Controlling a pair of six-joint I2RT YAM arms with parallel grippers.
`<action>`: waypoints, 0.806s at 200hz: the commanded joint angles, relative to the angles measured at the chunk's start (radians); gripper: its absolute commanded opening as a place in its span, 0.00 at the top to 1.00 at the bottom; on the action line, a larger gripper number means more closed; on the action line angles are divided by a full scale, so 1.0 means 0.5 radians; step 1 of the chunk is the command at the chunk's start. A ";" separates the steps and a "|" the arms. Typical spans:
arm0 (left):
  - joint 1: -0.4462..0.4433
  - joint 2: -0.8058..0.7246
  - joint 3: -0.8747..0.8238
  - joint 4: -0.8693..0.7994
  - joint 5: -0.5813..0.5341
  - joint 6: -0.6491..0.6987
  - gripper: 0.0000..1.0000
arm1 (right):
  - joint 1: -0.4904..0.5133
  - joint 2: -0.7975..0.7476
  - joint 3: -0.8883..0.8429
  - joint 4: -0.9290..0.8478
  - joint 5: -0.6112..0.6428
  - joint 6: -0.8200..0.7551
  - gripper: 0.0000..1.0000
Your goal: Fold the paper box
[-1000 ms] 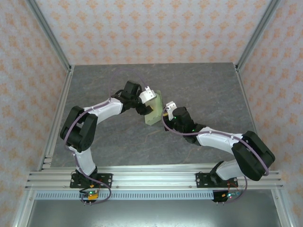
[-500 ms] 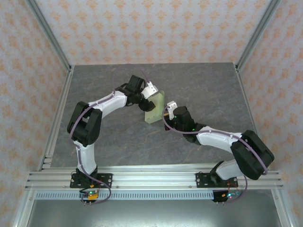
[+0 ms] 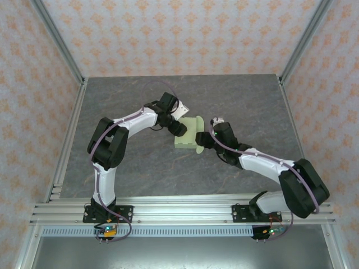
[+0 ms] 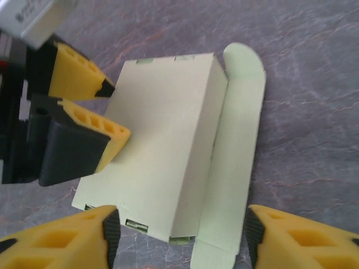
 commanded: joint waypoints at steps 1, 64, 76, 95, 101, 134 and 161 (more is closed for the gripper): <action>0.001 0.041 0.017 -0.168 -0.103 -0.092 0.30 | -0.134 -0.031 0.089 -0.193 -0.009 0.333 0.37; -0.006 0.024 -0.058 -0.116 -0.162 -0.117 0.31 | -0.404 0.587 0.550 -0.417 -0.665 0.163 0.58; -0.003 0.033 -0.057 -0.112 -0.166 -0.124 0.31 | -0.436 0.730 0.645 -0.496 -0.742 0.098 0.60; -0.001 0.044 -0.048 -0.103 -0.152 -0.151 0.31 | -0.448 0.896 0.735 -0.524 -0.883 0.066 0.60; 0.000 0.045 -0.045 -0.103 -0.146 -0.154 0.31 | -0.448 0.936 0.757 -0.522 -0.923 0.061 0.60; 0.013 0.051 -0.042 -0.078 -0.105 -0.193 0.31 | -0.449 1.026 0.815 -0.536 -0.980 0.050 0.60; 0.025 0.056 -0.058 -0.039 -0.053 -0.245 0.31 | -0.449 1.094 0.834 -0.541 -1.025 0.011 0.61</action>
